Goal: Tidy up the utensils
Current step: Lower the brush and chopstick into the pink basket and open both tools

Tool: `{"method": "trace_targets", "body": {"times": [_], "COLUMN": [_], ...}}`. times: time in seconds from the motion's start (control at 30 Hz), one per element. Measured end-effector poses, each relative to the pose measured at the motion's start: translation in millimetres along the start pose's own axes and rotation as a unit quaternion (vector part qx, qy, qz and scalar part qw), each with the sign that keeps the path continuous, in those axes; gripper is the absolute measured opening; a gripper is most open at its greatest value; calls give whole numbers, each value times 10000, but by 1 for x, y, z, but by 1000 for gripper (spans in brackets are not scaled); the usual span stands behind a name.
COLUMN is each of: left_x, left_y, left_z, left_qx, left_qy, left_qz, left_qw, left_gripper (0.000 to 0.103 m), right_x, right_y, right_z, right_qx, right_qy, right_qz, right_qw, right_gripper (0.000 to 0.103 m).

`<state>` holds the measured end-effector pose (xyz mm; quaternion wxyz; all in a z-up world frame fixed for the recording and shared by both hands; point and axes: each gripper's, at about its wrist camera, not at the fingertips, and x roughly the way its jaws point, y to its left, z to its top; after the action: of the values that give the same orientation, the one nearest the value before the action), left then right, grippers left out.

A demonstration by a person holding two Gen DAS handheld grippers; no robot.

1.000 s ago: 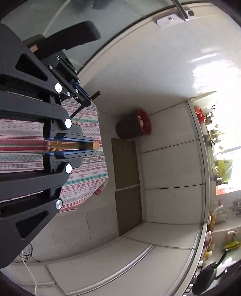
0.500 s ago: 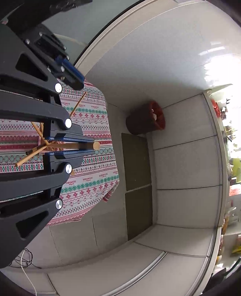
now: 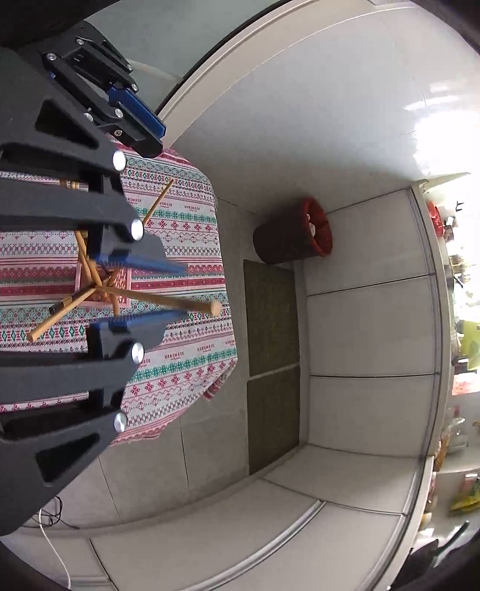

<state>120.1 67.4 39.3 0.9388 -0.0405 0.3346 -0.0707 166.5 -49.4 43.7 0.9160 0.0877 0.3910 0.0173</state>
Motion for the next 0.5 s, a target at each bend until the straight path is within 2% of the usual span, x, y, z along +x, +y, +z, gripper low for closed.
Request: {"method": "trace_targets", "body": {"times": [0.07,0.17,0.27,0.37,0.47,0.5], "left_x": [-8,-22,-37,-47,-57,-60], "left_y": [-2,-2,-2,-3,-3,-3], "left_z": [-1,-2,-3,-6,-10,-11], "left_qx": [10,5,-35,-6,-54,-64], "left_qy": [-59,-167,-251,-244,-285,-296], "left_qz": [35,146,161,171,194,162], "left_qw": [10000,9998,9995,9996,9994,9994], "left_gripper": [35,46,54,57,67,67], "right_x": [-13,-35,-54,-75,-88,-93], "right_y": [-3,-10,-15,-19,-25,-29], "right_z": [-1,-3,-4,-7,-8,-9], "right_qx": [80,199,240,248,286,317], "right_qy": [-207,-497,-590,-748,-779,-780], "right_qz": [-85,-210,-232,-332,-386,-395], "right_qw": [9997,9983,9977,9963,9958,9957], "right_gripper": [56,73,77,82,82,82]}}
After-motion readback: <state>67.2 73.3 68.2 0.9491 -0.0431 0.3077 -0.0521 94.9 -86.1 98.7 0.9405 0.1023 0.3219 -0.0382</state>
